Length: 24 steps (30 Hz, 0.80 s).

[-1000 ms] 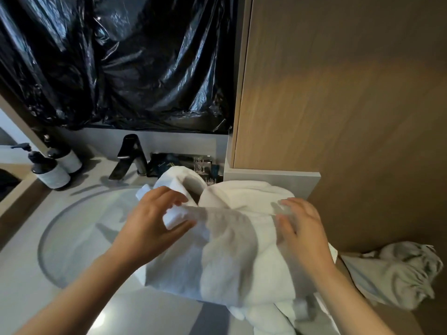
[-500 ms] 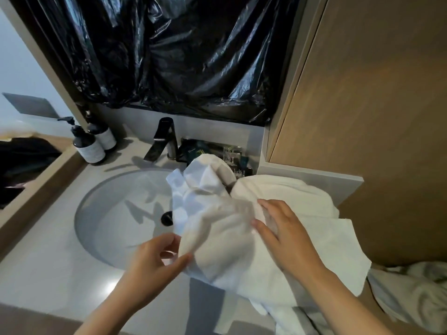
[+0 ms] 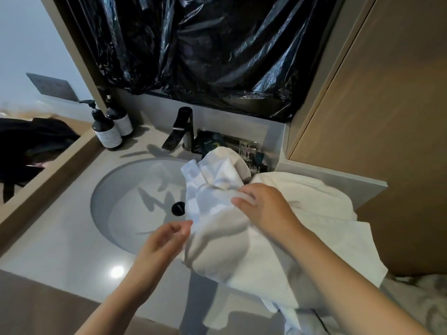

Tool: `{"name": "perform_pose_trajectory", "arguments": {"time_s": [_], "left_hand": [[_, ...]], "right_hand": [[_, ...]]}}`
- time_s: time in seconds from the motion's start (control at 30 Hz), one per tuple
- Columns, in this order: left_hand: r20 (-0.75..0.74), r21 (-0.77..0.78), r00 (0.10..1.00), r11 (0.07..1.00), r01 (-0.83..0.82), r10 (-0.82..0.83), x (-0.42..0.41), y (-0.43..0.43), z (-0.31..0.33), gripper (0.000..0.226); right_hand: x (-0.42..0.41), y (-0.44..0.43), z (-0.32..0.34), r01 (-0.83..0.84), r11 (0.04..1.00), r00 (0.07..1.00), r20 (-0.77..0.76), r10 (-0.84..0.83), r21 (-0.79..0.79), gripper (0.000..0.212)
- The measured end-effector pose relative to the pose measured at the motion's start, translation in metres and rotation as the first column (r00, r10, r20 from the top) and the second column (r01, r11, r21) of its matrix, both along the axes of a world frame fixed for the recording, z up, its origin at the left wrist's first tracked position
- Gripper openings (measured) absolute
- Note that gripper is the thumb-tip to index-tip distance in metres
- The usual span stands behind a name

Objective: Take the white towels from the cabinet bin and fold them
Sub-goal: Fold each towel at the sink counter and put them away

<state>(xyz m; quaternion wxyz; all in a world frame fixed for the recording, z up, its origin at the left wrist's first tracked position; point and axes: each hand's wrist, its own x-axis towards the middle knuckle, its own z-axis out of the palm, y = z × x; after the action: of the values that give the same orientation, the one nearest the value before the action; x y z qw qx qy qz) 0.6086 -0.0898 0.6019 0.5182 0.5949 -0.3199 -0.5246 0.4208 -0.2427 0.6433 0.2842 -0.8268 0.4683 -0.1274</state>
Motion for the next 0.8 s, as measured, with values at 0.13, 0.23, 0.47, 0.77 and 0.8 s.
{"name": "perform_pose_trajectory", "arguments": {"time_s": [0.13, 0.23, 0.47, 0.77, 0.8], "left_hand": [[-0.228, 0.013, 0.974, 1.0, -0.009, 0.011, 0.011, -0.044, 0.003, 0.09], [-0.238, -0.019, 0.96, 0.989, 0.148, -0.149, 0.013, -0.078, 0.014, 0.076], [-0.1, 0.031, 0.975, 0.978, 0.205, -0.201, 0.009, -0.115, 0.031, 0.023], [0.428, 0.135, 0.903, 0.99, -0.037, -0.025, 0.015, -0.101, 0.006, 0.039], [0.472, 0.113, 0.882, 0.993, -0.039, -0.019, 0.016, -0.089, 0.006, 0.044]], "right_hand": [[-0.004, -0.005, 0.017, -0.029, 0.975, 0.961, 0.275, -0.033, 0.221, 0.012], [-0.013, -0.005, 0.025, -0.092, 0.959, 0.938, 0.346, -0.007, 0.268, 0.013], [-0.014, -0.025, 0.007, 0.08, 0.996, 0.943, 0.32, -0.087, 0.034, 0.017], [-0.006, -0.034, -0.005, 0.137, 0.931, 0.985, 0.143, -0.093, -0.339, 0.018], [-0.003, -0.029, 0.0, 0.081, 0.921, 0.992, 0.117, -0.039, -0.382, 0.018]]}}
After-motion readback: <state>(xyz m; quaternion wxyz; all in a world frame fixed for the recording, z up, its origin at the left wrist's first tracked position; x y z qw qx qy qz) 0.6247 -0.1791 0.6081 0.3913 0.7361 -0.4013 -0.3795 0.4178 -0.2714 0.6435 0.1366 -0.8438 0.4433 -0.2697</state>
